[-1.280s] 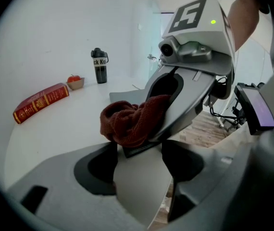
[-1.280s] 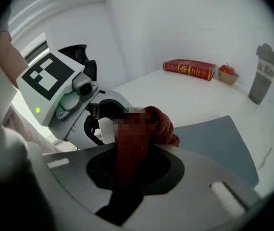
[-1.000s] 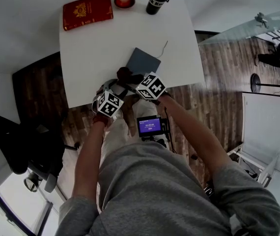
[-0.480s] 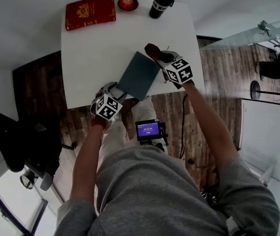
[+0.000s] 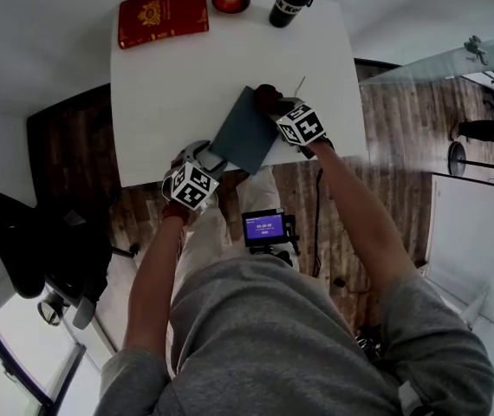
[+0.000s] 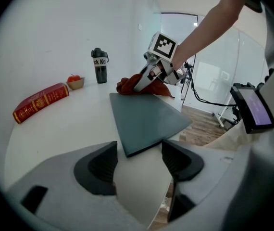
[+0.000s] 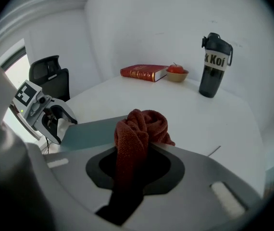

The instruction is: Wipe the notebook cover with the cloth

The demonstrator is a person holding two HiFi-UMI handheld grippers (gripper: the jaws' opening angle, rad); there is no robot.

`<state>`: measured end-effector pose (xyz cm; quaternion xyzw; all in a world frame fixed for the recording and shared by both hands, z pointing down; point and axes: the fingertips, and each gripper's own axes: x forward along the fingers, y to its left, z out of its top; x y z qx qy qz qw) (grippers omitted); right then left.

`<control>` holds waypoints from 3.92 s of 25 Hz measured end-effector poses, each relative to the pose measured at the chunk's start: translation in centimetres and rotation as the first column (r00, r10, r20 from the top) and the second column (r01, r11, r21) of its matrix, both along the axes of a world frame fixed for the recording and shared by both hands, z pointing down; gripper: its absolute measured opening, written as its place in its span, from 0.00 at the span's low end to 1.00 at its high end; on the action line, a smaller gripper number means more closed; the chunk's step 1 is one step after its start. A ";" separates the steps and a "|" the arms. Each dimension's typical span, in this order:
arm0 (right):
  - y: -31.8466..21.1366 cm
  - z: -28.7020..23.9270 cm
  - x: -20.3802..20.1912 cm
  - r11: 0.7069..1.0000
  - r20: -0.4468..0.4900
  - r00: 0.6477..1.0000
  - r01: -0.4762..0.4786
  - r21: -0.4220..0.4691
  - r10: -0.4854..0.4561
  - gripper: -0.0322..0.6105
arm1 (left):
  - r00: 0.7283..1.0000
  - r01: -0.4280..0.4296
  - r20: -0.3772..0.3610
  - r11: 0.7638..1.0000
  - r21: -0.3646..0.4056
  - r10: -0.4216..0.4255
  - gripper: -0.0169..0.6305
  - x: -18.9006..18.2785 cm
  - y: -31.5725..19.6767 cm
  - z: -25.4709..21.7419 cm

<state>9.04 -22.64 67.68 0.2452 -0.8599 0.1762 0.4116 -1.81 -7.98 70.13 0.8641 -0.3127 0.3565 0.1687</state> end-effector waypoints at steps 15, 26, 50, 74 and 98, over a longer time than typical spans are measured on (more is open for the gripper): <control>2.1 0.6 -1.1 0.999 -0.045 0.998 0.043 -0.014 -0.043 0.17 | 1.000 0.003 0.003 1.000 0.002 -0.003 0.47 0.0 0.0 0.1; 3.7 0.6 -2.0 0.999 -0.058 0.997 0.045 -0.006 -0.045 0.17 | 1.000 0.001 0.002 1.000 0.005 -0.001 0.47 0.0 0.1 0.1; 6.7 0.6 -3.8 0.998 -0.051 0.997 0.051 -0.026 -0.052 0.17 | 1.000 0.006 0.006 1.000 0.010 -0.006 0.47 0.0 0.0 0.0; 11.1 0.5 -6.4 0.996 -0.007 0.997 0.075 -0.048 -0.076 0.17 | 1.000 0.008 0.004 1.000 0.015 -0.009 0.47 0.0 -0.1 -0.1; 16.0 0.4 -9.2 0.981 0.054 0.986 0.161 -0.111 -0.155 0.17 | 1.000 0.011 0.005 1.000 0.009 -0.011 0.47 0.0 -0.1 0.0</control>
